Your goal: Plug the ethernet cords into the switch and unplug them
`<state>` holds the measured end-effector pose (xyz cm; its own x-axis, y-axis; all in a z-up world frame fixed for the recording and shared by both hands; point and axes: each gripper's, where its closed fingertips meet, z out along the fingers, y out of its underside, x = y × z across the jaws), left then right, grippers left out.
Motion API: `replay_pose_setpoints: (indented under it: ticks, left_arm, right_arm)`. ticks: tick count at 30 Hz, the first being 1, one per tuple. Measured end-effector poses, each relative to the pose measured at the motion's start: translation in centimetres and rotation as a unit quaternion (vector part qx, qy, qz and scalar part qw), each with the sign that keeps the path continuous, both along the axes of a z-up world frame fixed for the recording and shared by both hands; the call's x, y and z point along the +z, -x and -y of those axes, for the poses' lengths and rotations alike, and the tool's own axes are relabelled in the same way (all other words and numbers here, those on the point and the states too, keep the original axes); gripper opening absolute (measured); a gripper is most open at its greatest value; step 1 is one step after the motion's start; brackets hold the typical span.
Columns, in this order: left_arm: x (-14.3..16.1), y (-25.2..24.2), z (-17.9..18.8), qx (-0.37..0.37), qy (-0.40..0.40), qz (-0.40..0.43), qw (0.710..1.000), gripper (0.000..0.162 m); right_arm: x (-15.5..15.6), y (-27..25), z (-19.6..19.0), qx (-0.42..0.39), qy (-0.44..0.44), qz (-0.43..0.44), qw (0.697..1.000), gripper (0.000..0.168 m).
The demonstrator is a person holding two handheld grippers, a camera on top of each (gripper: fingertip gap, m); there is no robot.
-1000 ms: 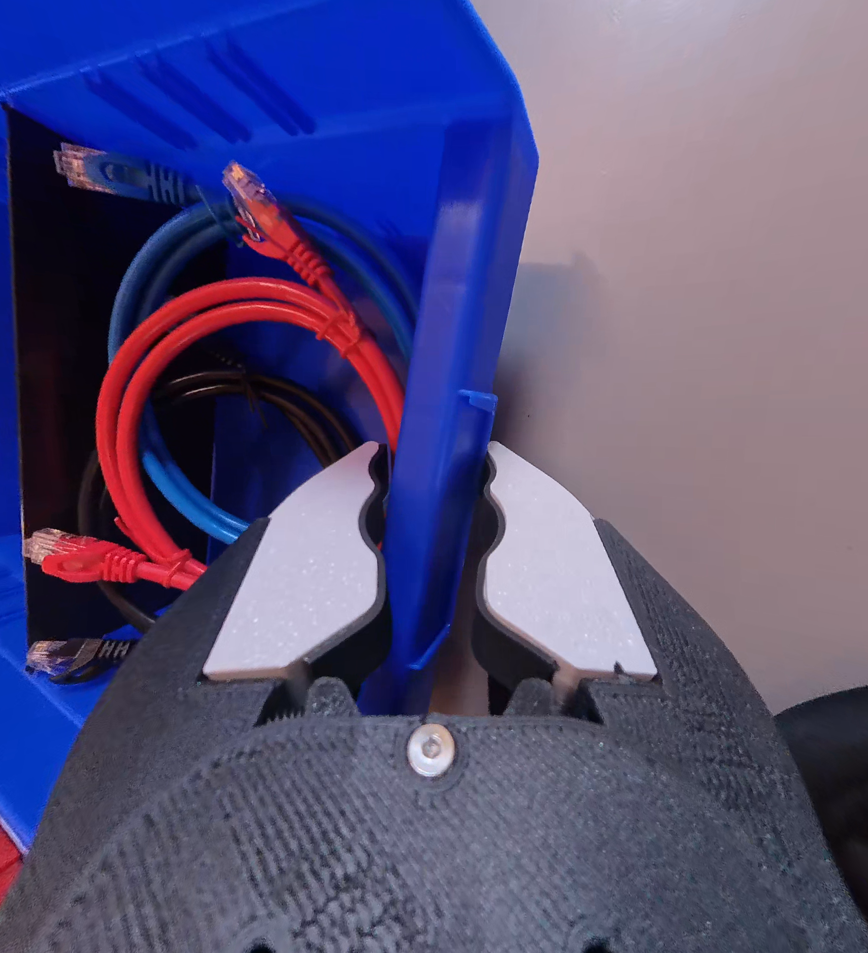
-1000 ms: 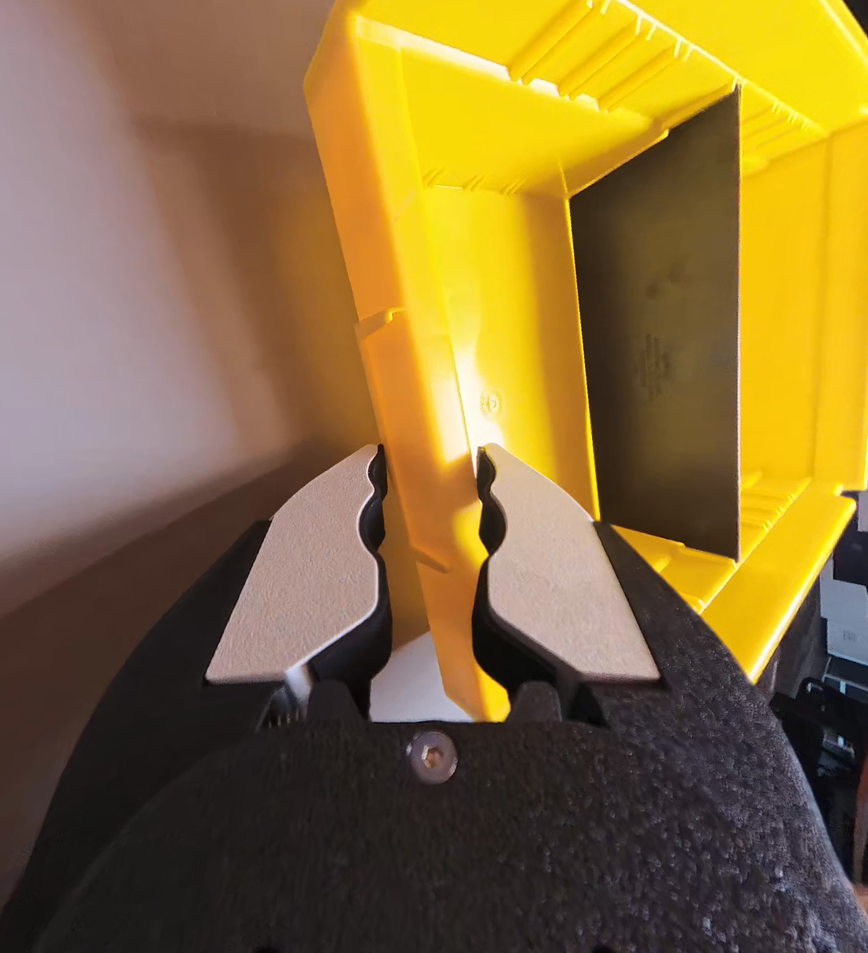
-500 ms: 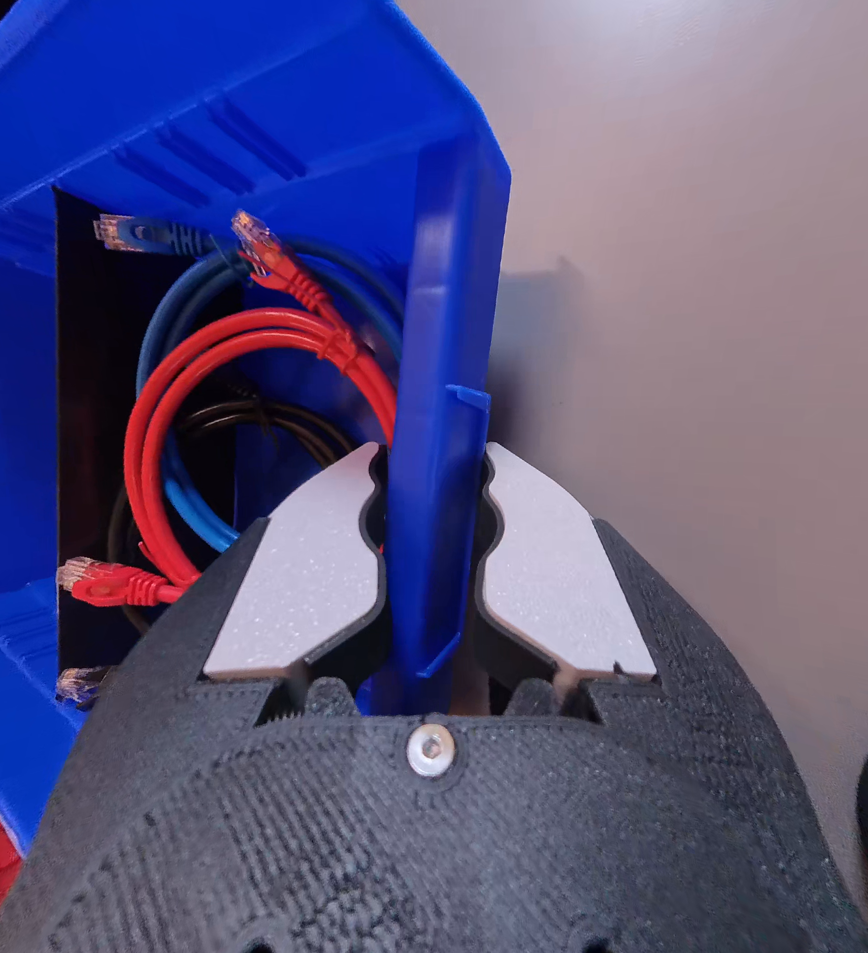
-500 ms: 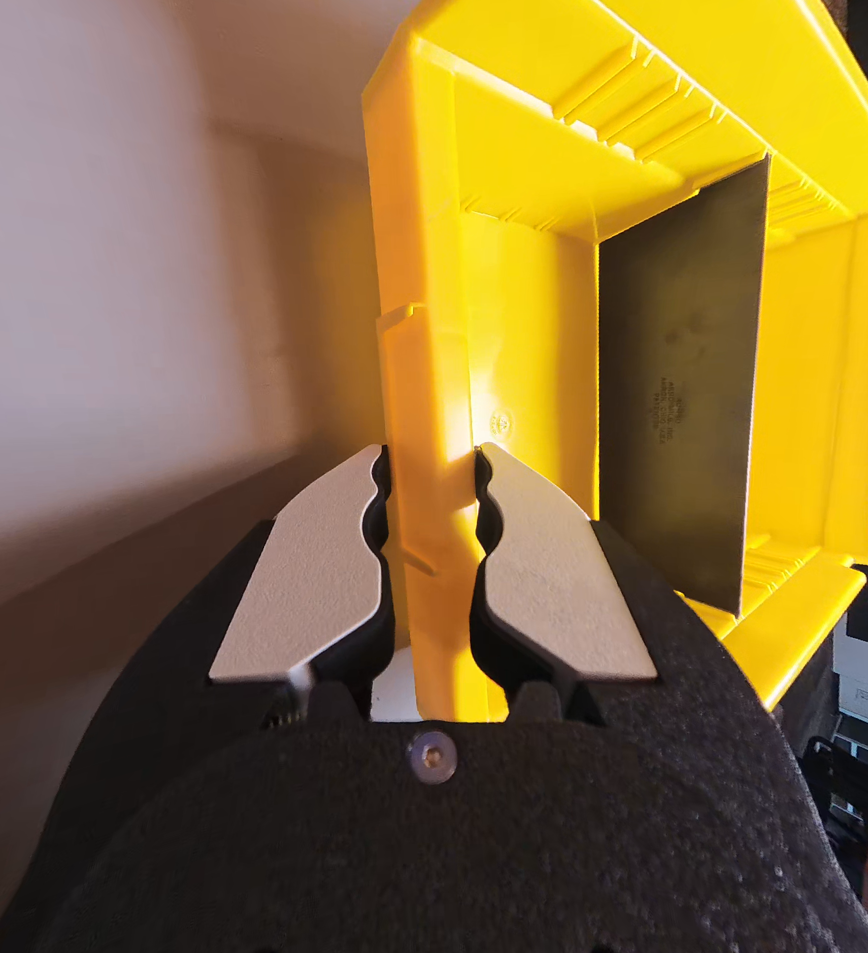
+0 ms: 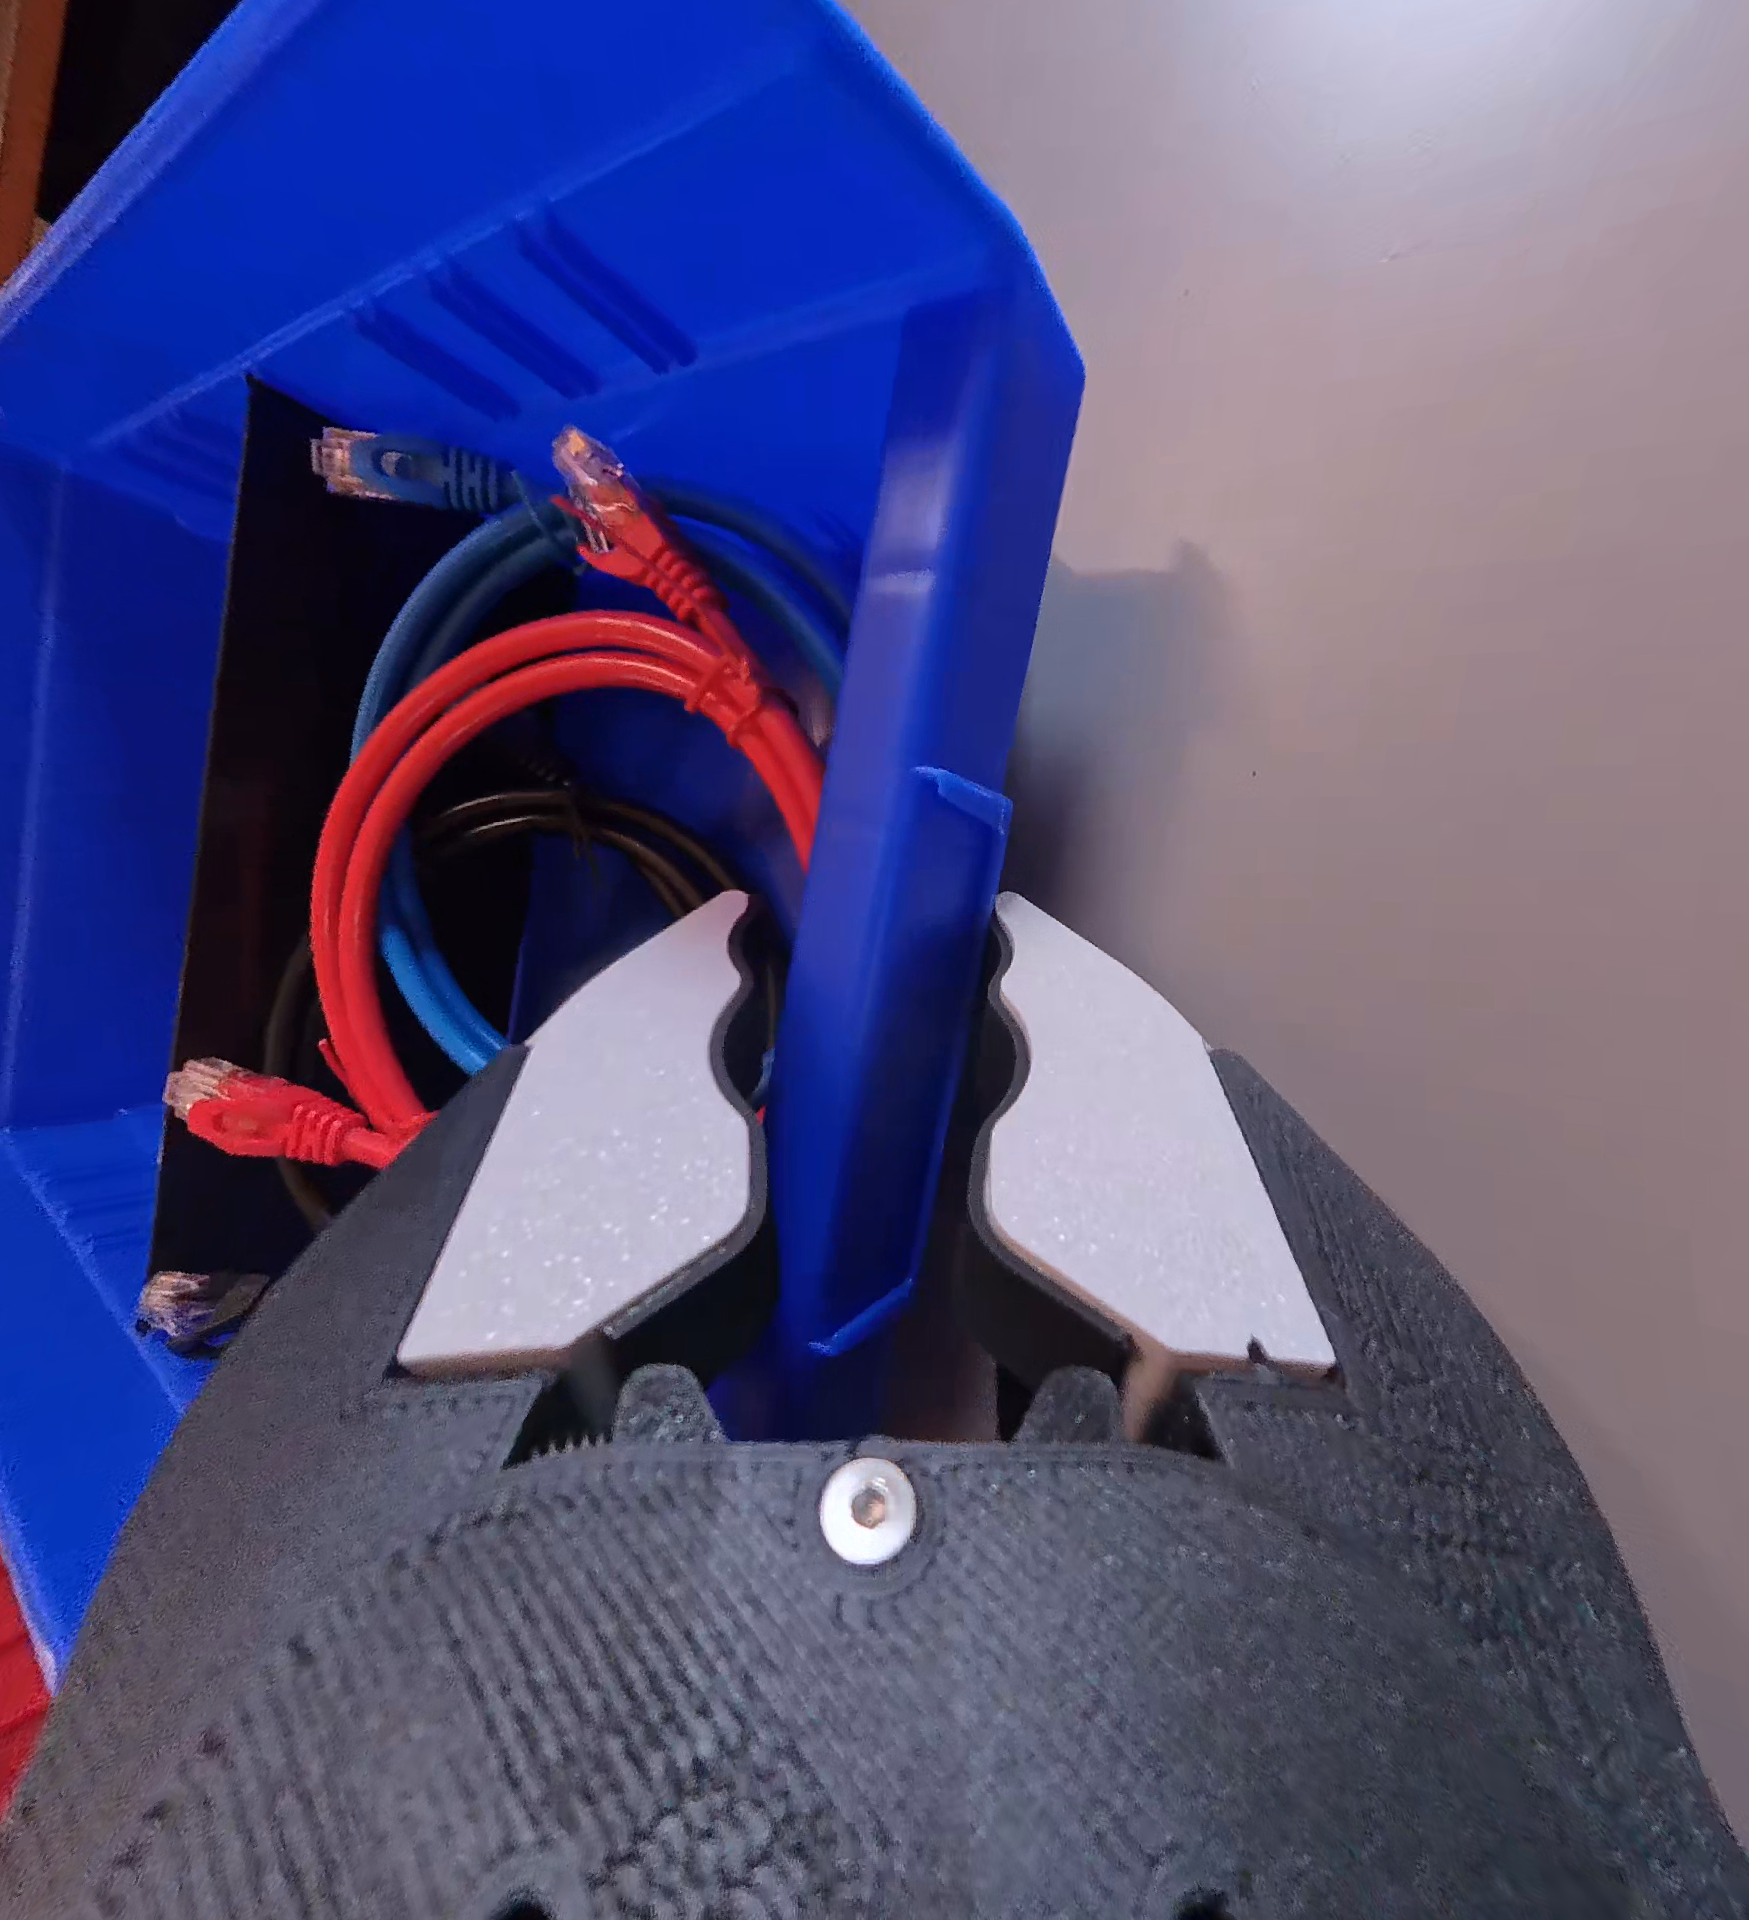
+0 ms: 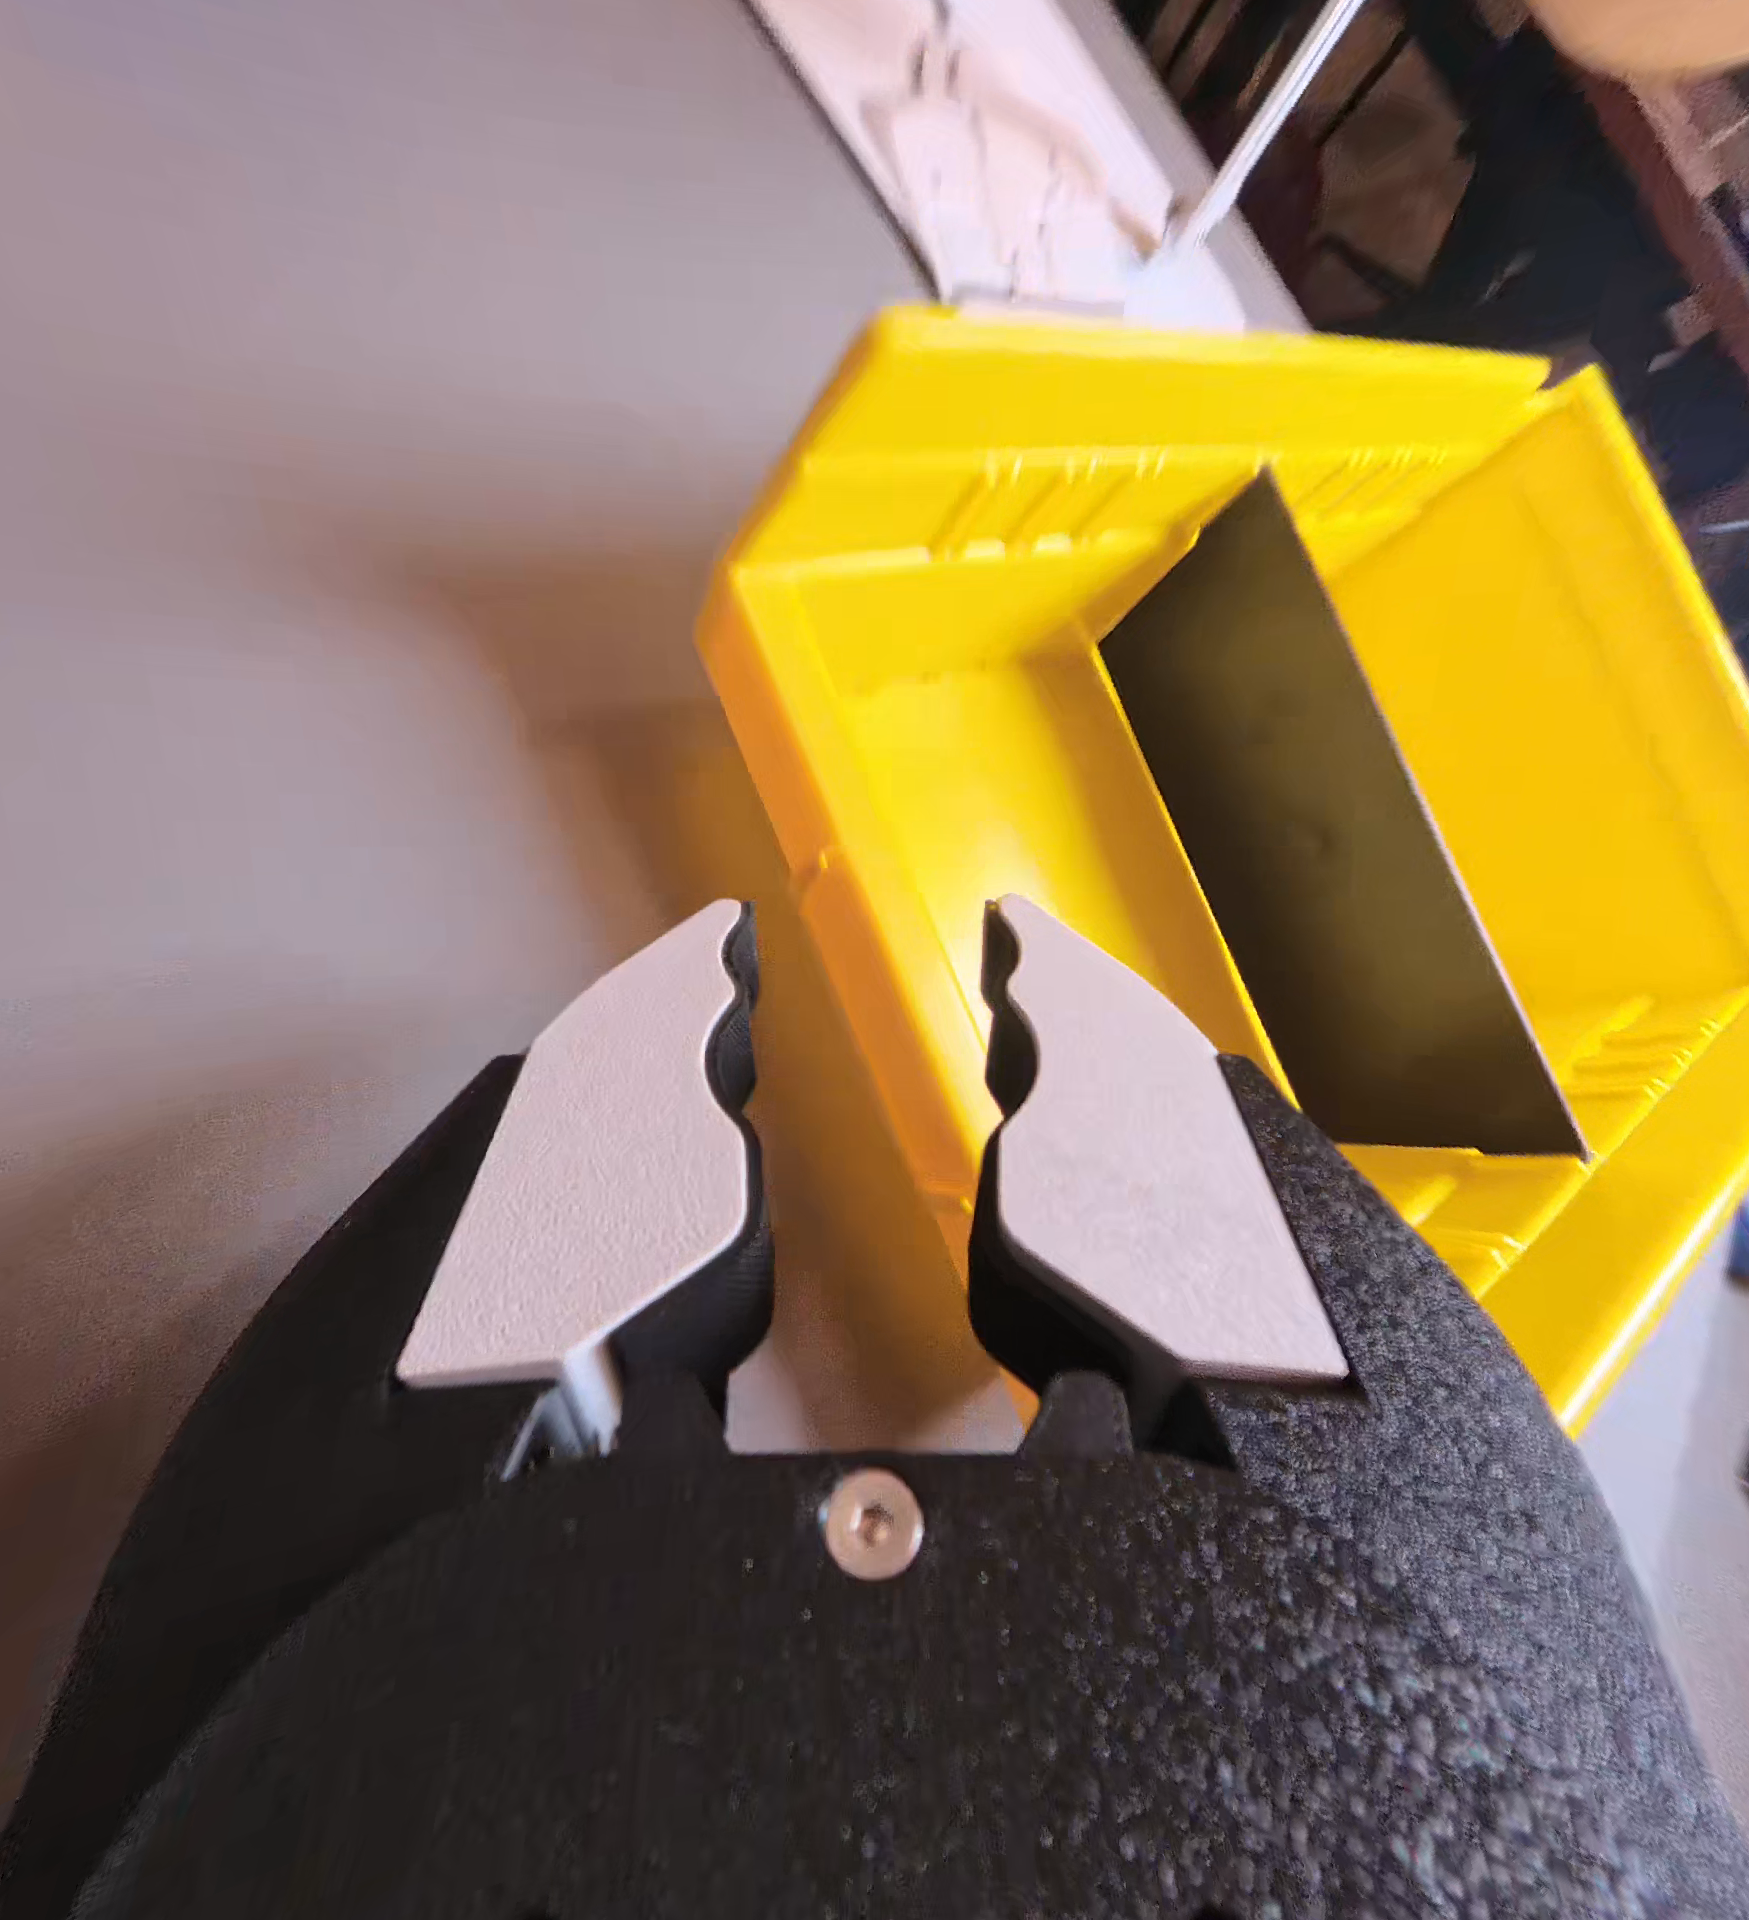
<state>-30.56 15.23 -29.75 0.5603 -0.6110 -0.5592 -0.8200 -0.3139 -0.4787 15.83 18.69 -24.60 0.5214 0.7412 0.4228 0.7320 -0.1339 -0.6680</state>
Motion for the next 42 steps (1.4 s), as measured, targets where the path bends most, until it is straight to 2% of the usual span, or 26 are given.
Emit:
replay_pose_setpoints:
  ticks: [3, 5, 7, 9, 12, 14, 17, 21, 23, 26, 28, 30, 33, 37, 39, 42]
  left_arm:
    - [0.3, 0.0, 0.2, 0.007, 0.008, 0.041, 0.999, 0.047]
    - [2.1, -1.0, 0.5, 0.000, 0.000, 0.132, 0.991, 0.047]
    - [4.9, -1.7, 0.8, 0.000, -0.017, 0.242, 0.970, 0.047]
    - [7.8, -1.7, 0.7, 0.012, -0.050, 0.342, 0.938, 0.045]
    - [9.0, 0.2, -0.2, 0.086, -0.073, 0.411, 0.904, 0.041]
    - [8.1, 0.8, -0.7, 0.129, -0.061, 0.420, 0.896, 0.043]
    - [6.9, 1.3, -1.8, 0.173, -0.050, 0.394, 0.901, 0.044]
    - [9.8, 3.6, -5.1, 0.207, -0.058, 0.362, 0.907, 0.044]
    - [10.8, 5.5, -7.8, 0.233, -0.022, 0.322, 0.917, 0.051]
    - [11.0, 8.3, -11.9, 0.286, 0.058, 0.287, 0.912, 0.060]
    - [9.6, 9.8, -14.0, 0.328, 0.128, 0.274, 0.895, 0.065]
    - [7.4, 9.6, -15.0, 0.358, 0.214, 0.302, 0.857, 0.071]
    - [3.7, 9.3, -15.1, 0.398, 0.308, 0.308, 0.807, 0.092]
    - [1.0, 9.2, -14.7, 0.424, 0.359, 0.289, 0.780, 0.117]
    - [0.7, 9.1, -14.4, 0.435, 0.371, 0.288, 0.768, 0.124]
    - [0.5, 8.4, -13.2, 0.431, 0.403, 0.269, 0.761, 0.125]
  right_arm:
    - [3.6, 2.5, 1.1, -0.012, -0.025, -0.129, 0.991, 0.052]
    - [5.7, 4.0, 2.0, -0.012, -0.046, -0.221, 0.974, 0.055]
    - [7.0, 4.9, 2.6, -0.005, -0.065, -0.281, 0.957, 0.055]
    - [7.5, 5.1, 2.7, -0.002, -0.083, -0.305, 0.949, 0.055]
    - [7.9, 5.1, 2.6, -0.001, -0.104, -0.336, 0.936, 0.055]
    - [8.0, 5.2, 2.6, 0.001, -0.106, -0.352, 0.930, 0.055]
    - [8.2, 5.2, 2.4, 0.000, -0.115, -0.359, 0.926, 0.055]
    - [7.7, 5.7, 2.7, 0.010, -0.108, -0.355, 0.928, 0.054]
    - [7.0, 6.2, 2.8, 0.020, -0.093, -0.345, 0.934, 0.054]
    - [6.0, 6.9, 3.3, 0.034, -0.075, -0.327, 0.942, 0.055]
    - [5.5, 7.1, 3.5, 0.040, -0.072, -0.315, 0.945, 0.055]
    - [5.1, 7.1, 3.5, 0.038, -0.067, -0.307, 0.949, 0.055]
    - [4.7, 6.8, 3.4, 0.034, -0.056, -0.303, 0.951, 0.055]
    - [4.7, 6.4, 3.4, 0.031, -0.039, -0.315, 0.948, 0.055]
    - [4.8, 6.3, 3.4, 0.030, -0.033, -0.321, 0.946, 0.055]
    - [4.7, 6.3, 3.4, 0.030, -0.017, -0.328, 0.944, 0.054]
